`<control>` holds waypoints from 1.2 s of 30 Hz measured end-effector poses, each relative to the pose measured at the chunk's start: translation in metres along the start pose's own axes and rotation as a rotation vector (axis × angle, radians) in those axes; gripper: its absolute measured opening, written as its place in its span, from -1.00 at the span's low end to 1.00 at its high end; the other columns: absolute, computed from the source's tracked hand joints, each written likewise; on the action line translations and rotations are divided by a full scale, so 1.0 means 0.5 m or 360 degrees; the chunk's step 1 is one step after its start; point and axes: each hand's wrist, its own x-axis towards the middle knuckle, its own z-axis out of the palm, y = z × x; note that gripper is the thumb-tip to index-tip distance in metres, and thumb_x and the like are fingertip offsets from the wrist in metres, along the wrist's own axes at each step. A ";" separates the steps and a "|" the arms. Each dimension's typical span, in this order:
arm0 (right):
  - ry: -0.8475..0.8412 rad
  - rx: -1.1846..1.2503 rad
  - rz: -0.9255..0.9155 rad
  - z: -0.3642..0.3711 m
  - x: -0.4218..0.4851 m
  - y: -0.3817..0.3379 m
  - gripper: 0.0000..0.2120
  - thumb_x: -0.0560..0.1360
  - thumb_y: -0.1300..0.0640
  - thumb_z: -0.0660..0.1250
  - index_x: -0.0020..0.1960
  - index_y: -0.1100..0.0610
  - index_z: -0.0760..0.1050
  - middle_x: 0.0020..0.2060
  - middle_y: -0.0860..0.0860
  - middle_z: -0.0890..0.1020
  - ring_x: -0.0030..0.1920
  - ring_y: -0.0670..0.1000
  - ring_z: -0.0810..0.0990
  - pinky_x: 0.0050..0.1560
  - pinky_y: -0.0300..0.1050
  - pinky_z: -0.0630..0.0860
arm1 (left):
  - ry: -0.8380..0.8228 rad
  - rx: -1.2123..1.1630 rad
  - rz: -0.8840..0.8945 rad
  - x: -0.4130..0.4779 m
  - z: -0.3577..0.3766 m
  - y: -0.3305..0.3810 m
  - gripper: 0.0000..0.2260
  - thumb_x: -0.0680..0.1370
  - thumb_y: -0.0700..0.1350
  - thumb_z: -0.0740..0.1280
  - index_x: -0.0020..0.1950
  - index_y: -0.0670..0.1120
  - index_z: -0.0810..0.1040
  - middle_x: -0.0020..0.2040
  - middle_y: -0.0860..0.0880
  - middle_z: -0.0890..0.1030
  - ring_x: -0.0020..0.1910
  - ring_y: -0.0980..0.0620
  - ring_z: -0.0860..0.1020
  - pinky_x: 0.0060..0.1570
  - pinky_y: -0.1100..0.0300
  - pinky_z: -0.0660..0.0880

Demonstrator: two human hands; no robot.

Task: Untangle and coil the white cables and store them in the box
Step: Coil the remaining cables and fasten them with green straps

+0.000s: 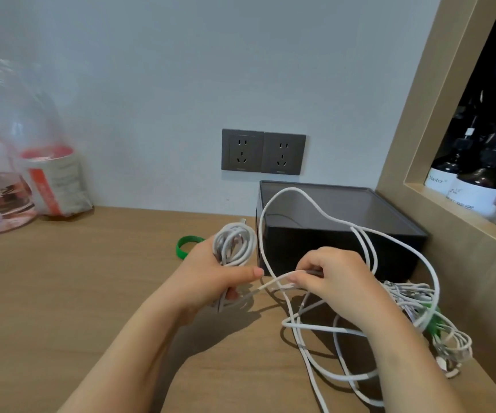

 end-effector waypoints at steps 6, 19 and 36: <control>0.0378 -0.0321 -0.0042 0.007 -0.007 -0.024 -0.69 0.44 -0.25 0.27 -0.25 -0.02 0.42 -0.33 -0.10 0.46 -0.29 -0.13 0.41 -0.35 -0.31 0.31 | -0.0145 0.0269 -0.0076 -0.002 0.002 -0.004 -0.88 0.39 -0.21 0.50 -0.11 -0.12 0.63 -0.39 0.02 0.59 -0.43 0.14 0.52 -0.37 0.29 0.51; 0.0213 0.0861 -0.0203 0.025 -0.008 -0.045 -0.80 0.55 0.11 0.25 -0.06 -0.21 0.41 -0.30 -0.11 0.49 -0.20 -0.17 0.50 -0.25 -0.35 0.46 | -0.0168 0.0584 0.0088 -0.001 0.017 -0.012 -0.89 0.42 -0.15 0.48 -0.20 0.04 0.60 -0.28 0.05 0.63 -0.32 0.26 0.56 -0.28 0.40 0.50; 0.0271 0.0700 -0.0439 0.036 -0.006 -0.054 -0.83 0.48 0.12 0.36 -0.18 -0.16 0.54 -0.23 -0.19 0.56 -0.08 -0.22 0.53 -0.11 -0.41 0.48 | -0.0501 0.0433 0.0141 -0.011 0.020 -0.003 -0.80 0.38 -0.27 0.47 -0.03 -0.12 0.58 -0.18 -0.10 0.65 -0.17 -0.04 0.63 -0.05 0.05 0.59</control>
